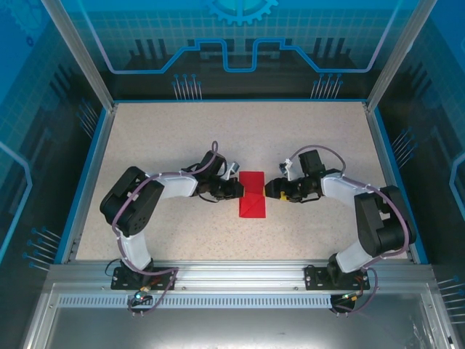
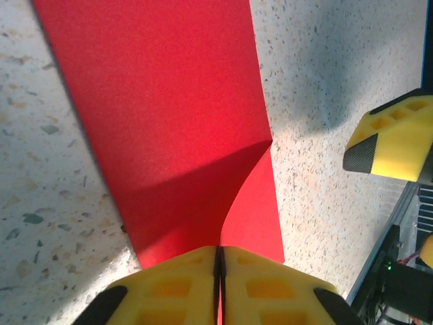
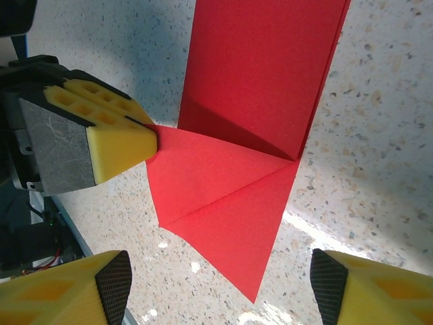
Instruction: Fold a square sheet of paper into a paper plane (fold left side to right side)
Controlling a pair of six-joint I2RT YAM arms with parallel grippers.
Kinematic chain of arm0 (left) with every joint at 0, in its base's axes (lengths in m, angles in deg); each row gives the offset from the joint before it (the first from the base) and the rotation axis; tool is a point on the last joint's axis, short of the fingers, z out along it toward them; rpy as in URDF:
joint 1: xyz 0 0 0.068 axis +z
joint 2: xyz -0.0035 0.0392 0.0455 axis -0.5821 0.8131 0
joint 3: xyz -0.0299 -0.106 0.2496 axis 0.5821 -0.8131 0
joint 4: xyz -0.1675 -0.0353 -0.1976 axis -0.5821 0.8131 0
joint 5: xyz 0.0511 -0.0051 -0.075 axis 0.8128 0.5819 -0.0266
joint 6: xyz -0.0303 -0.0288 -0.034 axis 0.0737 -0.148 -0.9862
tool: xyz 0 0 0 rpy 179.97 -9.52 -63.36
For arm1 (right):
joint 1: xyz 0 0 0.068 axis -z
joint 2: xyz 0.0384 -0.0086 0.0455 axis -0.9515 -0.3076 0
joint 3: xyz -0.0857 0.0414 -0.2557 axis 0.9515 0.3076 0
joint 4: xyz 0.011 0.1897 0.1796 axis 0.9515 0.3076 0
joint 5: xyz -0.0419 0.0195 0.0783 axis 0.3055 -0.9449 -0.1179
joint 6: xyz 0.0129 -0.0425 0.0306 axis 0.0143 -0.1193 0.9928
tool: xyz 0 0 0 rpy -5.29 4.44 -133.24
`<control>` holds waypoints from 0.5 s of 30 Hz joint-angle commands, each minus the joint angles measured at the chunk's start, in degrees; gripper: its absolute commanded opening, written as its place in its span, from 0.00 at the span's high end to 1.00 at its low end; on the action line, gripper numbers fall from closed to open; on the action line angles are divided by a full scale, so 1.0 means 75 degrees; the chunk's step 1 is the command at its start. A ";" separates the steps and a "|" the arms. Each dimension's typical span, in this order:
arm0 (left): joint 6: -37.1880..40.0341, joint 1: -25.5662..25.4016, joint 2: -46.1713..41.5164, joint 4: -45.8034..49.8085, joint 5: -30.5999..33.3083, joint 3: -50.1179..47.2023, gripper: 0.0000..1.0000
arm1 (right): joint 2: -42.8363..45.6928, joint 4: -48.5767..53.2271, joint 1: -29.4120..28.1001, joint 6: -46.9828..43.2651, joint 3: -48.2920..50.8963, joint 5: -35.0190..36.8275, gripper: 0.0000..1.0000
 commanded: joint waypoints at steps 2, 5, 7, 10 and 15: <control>0.0246 0.0047 -0.0310 0.0273 0.0201 -0.0023 0.92 | -0.0296 -0.0228 -0.0085 0.0201 -0.0206 -0.0383 0.27; 0.0258 0.0048 -0.0524 0.0314 0.0310 -0.0206 0.92 | -0.0478 -0.0309 -0.0237 0.0286 -0.0321 -0.0432 0.27; 0.0233 0.0053 -0.0626 0.0281 0.0326 -0.0310 0.92 | -0.0601 -0.0434 -0.0326 0.0382 -0.0370 -0.0504 0.27; 0.0208 0.0052 -0.0713 0.0250 0.0384 -0.0441 0.92 | -0.0815 -0.0536 -0.0479 0.0496 -0.0507 -0.0595 0.28; 0.0196 0.0056 -0.0739 0.0233 0.0397 -0.0492 0.91 | -0.1075 -0.0566 -0.0710 0.0566 -0.0746 -0.0608 0.30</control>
